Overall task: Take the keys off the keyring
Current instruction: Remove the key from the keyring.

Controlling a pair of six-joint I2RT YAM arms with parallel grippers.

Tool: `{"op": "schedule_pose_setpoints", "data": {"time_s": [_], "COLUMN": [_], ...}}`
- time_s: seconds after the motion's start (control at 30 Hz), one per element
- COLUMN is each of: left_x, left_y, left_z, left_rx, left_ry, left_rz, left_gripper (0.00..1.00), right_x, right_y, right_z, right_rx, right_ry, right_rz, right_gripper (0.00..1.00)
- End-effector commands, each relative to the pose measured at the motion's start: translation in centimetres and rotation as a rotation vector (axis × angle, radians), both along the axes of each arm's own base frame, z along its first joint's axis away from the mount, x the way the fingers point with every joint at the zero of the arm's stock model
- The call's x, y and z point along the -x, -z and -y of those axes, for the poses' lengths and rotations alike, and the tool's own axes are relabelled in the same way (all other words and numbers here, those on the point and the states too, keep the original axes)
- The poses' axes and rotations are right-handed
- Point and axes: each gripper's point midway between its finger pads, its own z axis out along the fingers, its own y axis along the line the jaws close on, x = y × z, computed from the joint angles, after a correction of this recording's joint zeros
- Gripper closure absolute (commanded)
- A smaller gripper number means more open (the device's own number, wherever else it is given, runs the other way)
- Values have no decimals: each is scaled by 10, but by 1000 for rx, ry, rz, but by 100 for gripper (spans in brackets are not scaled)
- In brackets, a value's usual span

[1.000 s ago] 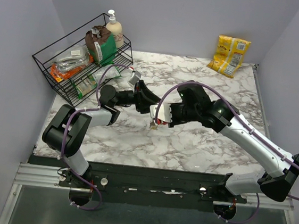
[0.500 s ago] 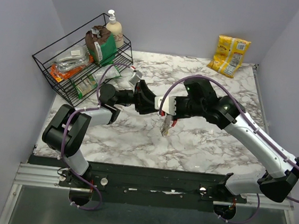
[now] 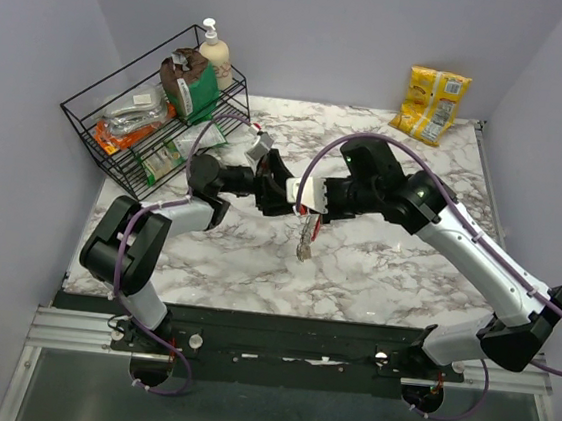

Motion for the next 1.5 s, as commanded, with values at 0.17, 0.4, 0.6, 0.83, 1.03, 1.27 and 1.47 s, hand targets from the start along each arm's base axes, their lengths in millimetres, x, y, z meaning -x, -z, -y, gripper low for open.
{"op": "schedule_pose_setpoints", "data": {"time_s": [0.17,0.4,0.6,0.83,1.03,1.27,1.47], "left_x": [47,57,60,62,64,65,63], "left_y": [-43,-37,-28,-24,-23,-23,-20], "left_z": [-3,2,3,4,6,6,6], "left_rx": [135,127,113,109,113,114,113], "left_ry": [91,132,150,159,160,159,150], "left_rz": [431,447,443,441,434,432,419], "left_gripper": [47,49,50,48,62,87,97], "right_x": [3,6,7,11,9,2,-4], "right_y": [-5,-9,-16,-25,-22,-23,-27], "right_z": [-6,-8,-8,-7,-6,-1,8], "right_rx": [-12,-24,-41,-59,-54,-62,-76], "right_ry": [-25,-39,-41,-52,-45,-21,10], "right_rz": [-28,-46,-45,-49,-47,-32,-20], "right_gripper": [99,99,99,99,99,99,99]}}
